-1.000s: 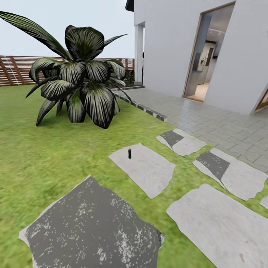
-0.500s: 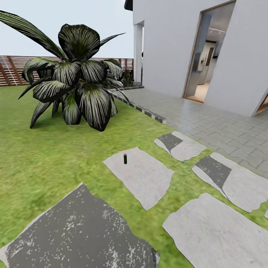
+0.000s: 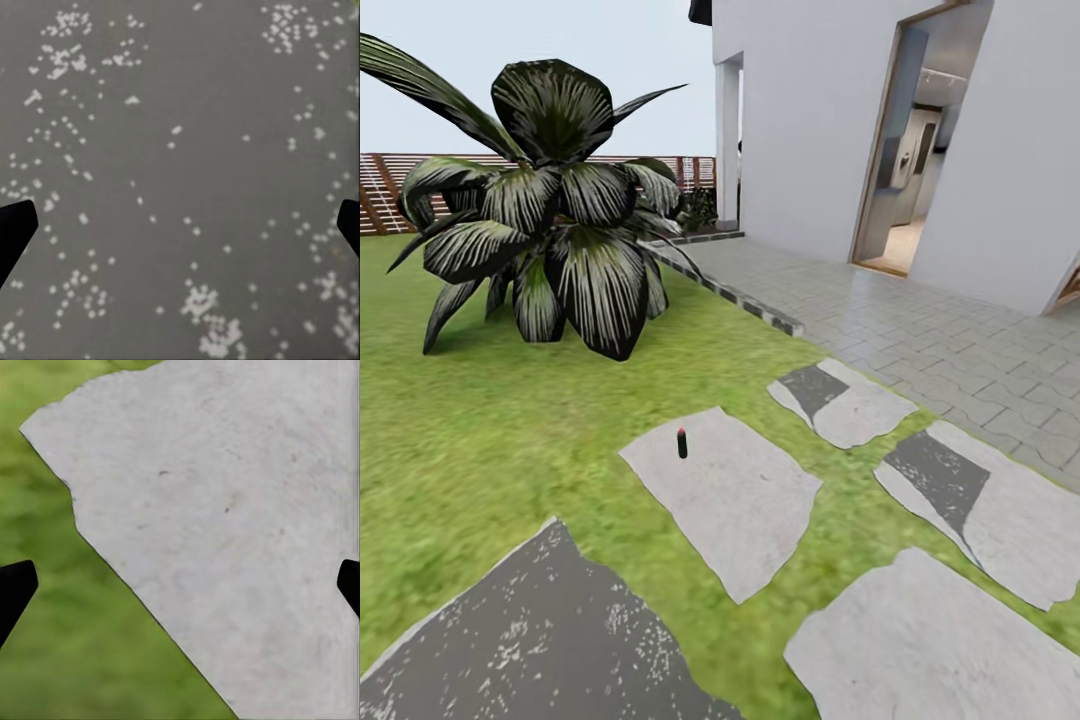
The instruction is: In the garden, pick up the pesticide atomizer on the floor and spray pesticide onto both trees until each tree trunk is fully covered.
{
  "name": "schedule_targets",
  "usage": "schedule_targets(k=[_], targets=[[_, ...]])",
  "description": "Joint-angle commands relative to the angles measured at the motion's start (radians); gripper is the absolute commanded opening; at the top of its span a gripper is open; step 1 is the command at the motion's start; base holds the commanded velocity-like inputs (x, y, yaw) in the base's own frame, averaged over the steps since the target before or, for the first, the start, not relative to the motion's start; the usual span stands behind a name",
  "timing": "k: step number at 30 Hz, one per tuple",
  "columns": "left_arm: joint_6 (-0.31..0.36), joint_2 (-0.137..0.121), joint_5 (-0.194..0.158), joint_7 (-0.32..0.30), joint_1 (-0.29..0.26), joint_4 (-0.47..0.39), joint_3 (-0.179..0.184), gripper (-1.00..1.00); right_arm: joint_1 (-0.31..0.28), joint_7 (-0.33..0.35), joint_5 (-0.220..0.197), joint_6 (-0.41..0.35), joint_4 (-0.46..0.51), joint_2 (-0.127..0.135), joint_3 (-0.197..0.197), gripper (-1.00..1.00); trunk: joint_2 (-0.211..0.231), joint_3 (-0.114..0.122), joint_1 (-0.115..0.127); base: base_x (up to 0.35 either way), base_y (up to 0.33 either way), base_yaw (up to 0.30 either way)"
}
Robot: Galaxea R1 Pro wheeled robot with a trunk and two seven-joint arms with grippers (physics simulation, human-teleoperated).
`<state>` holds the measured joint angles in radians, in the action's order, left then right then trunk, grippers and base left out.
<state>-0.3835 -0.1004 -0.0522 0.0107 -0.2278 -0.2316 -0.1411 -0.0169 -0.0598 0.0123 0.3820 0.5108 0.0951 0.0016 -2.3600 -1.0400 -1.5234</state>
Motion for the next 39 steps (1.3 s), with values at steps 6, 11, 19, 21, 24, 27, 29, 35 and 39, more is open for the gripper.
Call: schedule_targets(k=[6, 11, 19, 21, 24, 27, 29, 35, 39], targets=[[0.000, 0.000, 0.000, 0.000, 0.000, 0.000, 0.000, 1.00, 0.000, 0.000, 0.000, 0.000, 0.000, 0.000, 0.000, 1.00, 0.000, 0.000, 0.000, 0.296, -0.163, 0.000], [0.000, 0.000, 0.000, 0.000, 0.000, 0.000, 0.000, 1.00, 0.000, 0.000, 0.000, 0.000, 0.000, 0.000, 0.000, 1.00, 0.000, 0.000, 0.000, 0.296, -0.163, 0.000], [0.000, 0.000, 0.000, 0.000, 0.000, 0.000, 0.000, 1.00, 0.000, 0.000, 0.000, 0.000, 0.000, 0.000, 0.000, 1.00, 0.000, 0.000, 0.000, 0.296, -0.163, 0.000], [0.000, 0.000, 0.000, 0.000, 0.000, 0.000, 0.000, 1.00, 0.000, 0.000, 0.000, 0.000, 0.000, 0.000, 0.000, 1.00, 0.000, 0.000, 0.000, 0.296, -0.163, 0.000], [0.000, 0.000, 0.000, 0.000, 0.000, 0.000, 0.000, 1.00, 0.000, 0.000, 0.000, 0.000, 0.000, 0.000, 0.000, 1.00, 0.000, 0.000, 0.000, 0.296, -0.163, 0.000], [0.000, 0.000, 0.000, 0.000, 0.000, 0.000, 0.000, 1.00, 0.000, 0.000, 0.000, 0.000, 0.000, 0.000, 0.000, 1.00, 0.000, 0.000, 0.000, 0.296, -0.163, 0.000], [0.000, -0.001, 0.000, 0.000, 0.000, 0.000, 0.000, 1.00, 0.000, 0.000, 0.000, 0.000, 0.000, 0.000, 0.000, 1.00, 0.000, 0.000, 0.000, 0.296, -0.163, 0.000], [0.000, 0.000, 0.000, 0.000, 0.000, 0.000, 0.000, 1.00, 0.000, 0.000, 0.000, 0.000, 0.000, 0.000, 0.000, 1.00, 0.000, 0.000, 0.000, 0.296, -0.163, 0.000], [0.000, 0.000, 0.000, 0.000, 0.000, 0.000, 0.000, 1.00, 0.000, 0.000, 0.000, 0.000, 0.000, 0.000, 0.000, 1.00, 0.000, 0.000, 0.000, 0.288, -0.163, 0.000]])
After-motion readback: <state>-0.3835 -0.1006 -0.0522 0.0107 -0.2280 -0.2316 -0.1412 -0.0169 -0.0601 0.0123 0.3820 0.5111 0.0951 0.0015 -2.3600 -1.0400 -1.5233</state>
